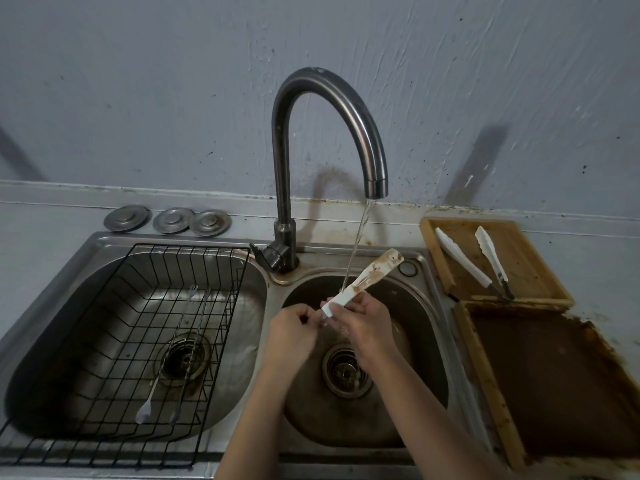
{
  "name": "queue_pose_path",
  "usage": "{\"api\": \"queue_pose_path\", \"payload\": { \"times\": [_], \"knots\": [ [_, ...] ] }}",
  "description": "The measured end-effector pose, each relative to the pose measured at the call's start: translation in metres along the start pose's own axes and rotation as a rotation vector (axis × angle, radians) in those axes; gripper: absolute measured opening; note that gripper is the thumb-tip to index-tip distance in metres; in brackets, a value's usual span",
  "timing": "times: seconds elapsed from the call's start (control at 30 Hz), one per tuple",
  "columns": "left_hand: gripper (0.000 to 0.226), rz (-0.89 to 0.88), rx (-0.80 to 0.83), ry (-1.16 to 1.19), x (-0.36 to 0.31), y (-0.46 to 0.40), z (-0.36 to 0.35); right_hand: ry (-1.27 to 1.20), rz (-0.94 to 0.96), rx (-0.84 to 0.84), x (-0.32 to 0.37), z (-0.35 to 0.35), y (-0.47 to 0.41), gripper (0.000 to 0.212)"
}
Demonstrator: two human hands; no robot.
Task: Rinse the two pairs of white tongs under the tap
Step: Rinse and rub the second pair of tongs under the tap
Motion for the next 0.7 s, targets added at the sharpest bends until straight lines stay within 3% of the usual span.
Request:
{"api": "queue_pose_path", "payload": {
  "times": [0.1, 0.27, 0.4, 0.53, 0.7],
  "knots": [
    [0.033, -0.046, 0.058, -0.006, -0.007, 0.003, -0.006, -0.092, -0.049, -0.054, -0.002, 0.004, -0.002, 0.013],
    [0.031, -0.070, 0.142, -0.014, -0.010, 0.007, -0.014, -0.102, -0.054, -0.046, -0.004, 0.006, -0.004, 0.016],
    [0.027, -0.026, 0.204, 0.050, -0.007, 0.009, -0.019, 0.063, 0.032, 0.058, 0.004, -0.001, -0.003, 0.032],
    [0.018, 0.017, 0.304, 0.203, -0.009, 0.017, -0.034, 0.231, 0.112, 0.093, 0.009, -0.004, 0.002, 0.021],
    [0.026, 0.048, 0.390, 0.242, -0.004, 0.017, -0.039, 0.559, 0.261, 0.039, 0.033, 0.008, -0.003, 0.025]
  ]
}}
Point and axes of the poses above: each hand's wrist, its own y-axis away from the middle knuckle, its own z-axis out of the back of the hand, x = y × z, the point moved 9 cm from there along -y, towards the middle knuckle, and after that the axes turned 3 degrees about -x, right-handed, at the moved point
